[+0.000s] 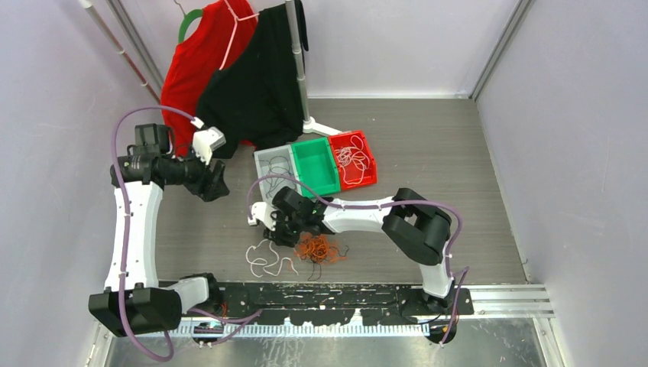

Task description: Untangle the cables

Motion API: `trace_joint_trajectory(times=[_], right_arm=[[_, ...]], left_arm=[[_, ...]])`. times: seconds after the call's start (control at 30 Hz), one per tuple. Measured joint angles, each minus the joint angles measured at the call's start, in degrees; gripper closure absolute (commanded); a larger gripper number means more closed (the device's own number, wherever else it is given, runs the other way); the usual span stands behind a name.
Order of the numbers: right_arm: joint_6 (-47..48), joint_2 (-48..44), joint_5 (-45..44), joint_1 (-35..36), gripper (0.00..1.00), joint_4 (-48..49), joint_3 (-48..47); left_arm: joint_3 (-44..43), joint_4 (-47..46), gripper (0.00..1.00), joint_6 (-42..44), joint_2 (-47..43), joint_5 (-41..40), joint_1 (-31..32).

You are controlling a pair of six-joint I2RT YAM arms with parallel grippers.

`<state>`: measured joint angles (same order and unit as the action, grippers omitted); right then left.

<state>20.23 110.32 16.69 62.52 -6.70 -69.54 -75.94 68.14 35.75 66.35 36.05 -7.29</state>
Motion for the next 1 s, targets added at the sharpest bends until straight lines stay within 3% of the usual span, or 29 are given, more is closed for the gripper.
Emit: trace_joint_trajectory(times=[0.07,0.13,0.5,1.0], right_arm=[[0.24,0.15,-0.7,0.0,0.93,1.25,0.02],[0.2,0.15,-1.49,0.0,0.99,3.15,0.04],[-5.6,-8.07,-1.86,-2.75,0.99,1.77,-1.03],[-24.11,-29.27,-4.57,-24.87,0.99,8.04,-4.63]], left_arm=[[0.0,0.09,0.35,0.76,0.0,0.42,-0.92],[0.0,0.09,0.36,0.96,0.0,0.57,-1.55],[0.0,-0.17,0.36,2.43,-0.96,-0.07,-2.23],[0.35,-0.39,0.37,4.28,-4.2,-1.53,-2.23]])
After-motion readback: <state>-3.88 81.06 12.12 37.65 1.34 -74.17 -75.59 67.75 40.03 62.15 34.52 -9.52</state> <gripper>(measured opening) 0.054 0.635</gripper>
